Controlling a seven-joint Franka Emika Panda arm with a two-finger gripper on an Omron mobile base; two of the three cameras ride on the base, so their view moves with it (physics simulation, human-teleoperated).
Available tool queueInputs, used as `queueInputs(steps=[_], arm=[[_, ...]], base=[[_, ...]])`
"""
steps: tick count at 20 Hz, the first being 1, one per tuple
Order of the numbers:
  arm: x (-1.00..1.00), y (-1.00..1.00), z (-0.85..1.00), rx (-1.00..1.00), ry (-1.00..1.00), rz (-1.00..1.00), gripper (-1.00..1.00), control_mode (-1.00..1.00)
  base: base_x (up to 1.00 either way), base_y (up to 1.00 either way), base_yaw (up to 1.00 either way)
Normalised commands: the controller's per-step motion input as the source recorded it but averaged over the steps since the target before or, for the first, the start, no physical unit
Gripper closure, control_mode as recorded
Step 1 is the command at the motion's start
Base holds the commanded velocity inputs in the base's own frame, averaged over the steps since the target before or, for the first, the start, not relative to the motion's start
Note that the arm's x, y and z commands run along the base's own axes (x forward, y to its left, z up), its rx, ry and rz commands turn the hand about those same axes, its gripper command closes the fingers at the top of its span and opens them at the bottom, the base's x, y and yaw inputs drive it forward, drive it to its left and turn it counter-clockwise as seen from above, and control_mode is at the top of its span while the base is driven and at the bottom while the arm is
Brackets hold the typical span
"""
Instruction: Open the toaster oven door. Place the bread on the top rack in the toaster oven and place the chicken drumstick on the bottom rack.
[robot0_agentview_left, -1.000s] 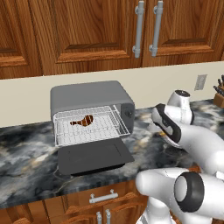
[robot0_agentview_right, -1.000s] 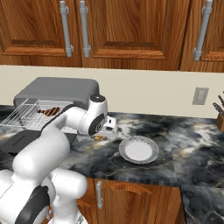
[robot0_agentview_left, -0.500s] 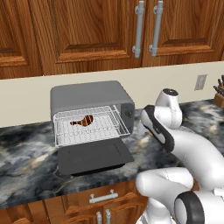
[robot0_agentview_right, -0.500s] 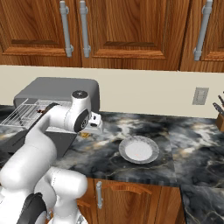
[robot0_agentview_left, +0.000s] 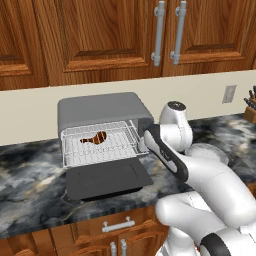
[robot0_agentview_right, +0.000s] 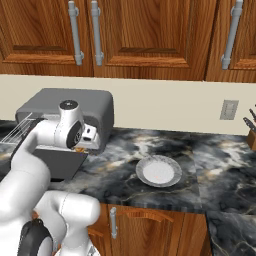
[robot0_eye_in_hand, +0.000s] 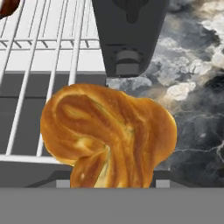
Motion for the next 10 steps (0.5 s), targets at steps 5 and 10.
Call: queueInputs(steps=[5, 10], arm=[[0.08, 0.58, 0.15, 0.00, 0.00, 0.00, 1.00, -1.00], [0.15, 0.57, 0.06, 0.00, 0.00, 0.00, 1.00, -1.00]], base=[[0.00, 0.00, 0.00], [0.00, 0.00, 0.00]])
